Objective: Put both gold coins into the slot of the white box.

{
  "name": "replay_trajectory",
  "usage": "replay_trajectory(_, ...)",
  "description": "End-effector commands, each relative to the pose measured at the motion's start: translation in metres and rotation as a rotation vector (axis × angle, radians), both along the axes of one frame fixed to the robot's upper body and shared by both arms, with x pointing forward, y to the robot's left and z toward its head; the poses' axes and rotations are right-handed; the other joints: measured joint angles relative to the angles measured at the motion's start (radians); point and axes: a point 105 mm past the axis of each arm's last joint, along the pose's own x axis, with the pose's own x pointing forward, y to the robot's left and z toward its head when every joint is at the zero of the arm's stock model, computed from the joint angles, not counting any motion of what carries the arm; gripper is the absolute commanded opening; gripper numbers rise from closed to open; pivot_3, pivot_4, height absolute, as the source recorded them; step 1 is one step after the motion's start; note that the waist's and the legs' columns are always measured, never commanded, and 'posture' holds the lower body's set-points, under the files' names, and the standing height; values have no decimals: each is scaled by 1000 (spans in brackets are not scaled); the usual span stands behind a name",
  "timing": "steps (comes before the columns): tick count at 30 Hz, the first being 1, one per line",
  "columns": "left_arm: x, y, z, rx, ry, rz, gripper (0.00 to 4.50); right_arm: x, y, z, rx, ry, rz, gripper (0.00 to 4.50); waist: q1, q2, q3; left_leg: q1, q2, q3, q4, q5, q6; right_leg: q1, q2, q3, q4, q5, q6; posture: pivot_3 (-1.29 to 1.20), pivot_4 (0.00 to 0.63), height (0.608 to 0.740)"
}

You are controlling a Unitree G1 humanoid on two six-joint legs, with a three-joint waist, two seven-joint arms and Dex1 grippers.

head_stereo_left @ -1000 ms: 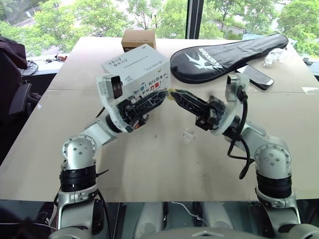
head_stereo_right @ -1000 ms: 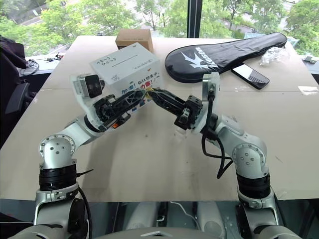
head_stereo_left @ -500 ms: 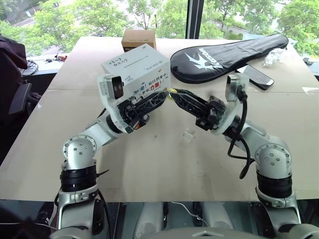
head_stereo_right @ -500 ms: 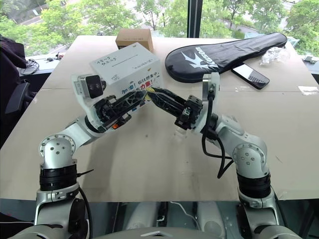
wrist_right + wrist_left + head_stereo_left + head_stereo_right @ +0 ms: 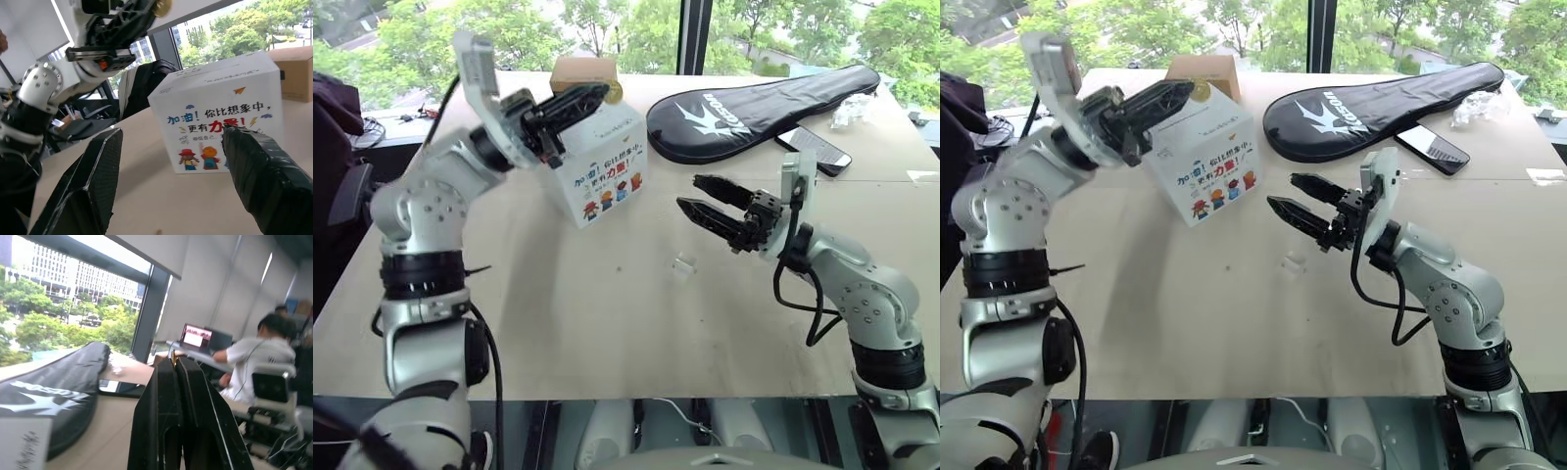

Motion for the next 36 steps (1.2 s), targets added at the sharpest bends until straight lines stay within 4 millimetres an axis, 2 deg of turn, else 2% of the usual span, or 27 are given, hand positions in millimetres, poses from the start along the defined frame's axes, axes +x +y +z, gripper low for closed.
replay_trajectory(1,12,18,4,159,-67,46,0,0,-9,18,-83,-162,-33,3456,0,0,0,0,0,0,-1,0,0,0,0,0,-1,0,0,0,150,740)
replay_trajectory(6,35,39,-11,303,-42,107,0,2,-18,34,-144,-287,-82,3456,4,0,0,-1,0,0,-5,0,0,-1,-1,-1,-4,0,0,0,150,740)
replay_trajectory(13,48,44,-20,352,-13,129,0,-7,-15,49,-124,-320,-79,3456,3,-1,1,-4,0,1,-5,0,0,-3,-2,-2,-4,0,0,0,150,740)
replay_trajectory(17,53,45,-29,397,-1,152,0,-8,-14,48,-113,-312,-84,3456,2,-1,1,-4,0,0,-5,0,0,-3,-2,-3,-3,0,0,0,150,740)
replay_trajectory(29,60,62,-37,438,34,273,0,-9,-13,46,-104,-293,-79,3456,1,-1,1,-3,0,0,-4,0,1,-3,-3,-3,0,0,1,0,150,740)
replay_trajectory(36,61,64,-41,453,50,279,0,-9,-13,45,-101,-288,-76,3456,0,-1,0,-2,0,0,-4,0,1,-3,-3,-3,0,0,1,0,150,740)
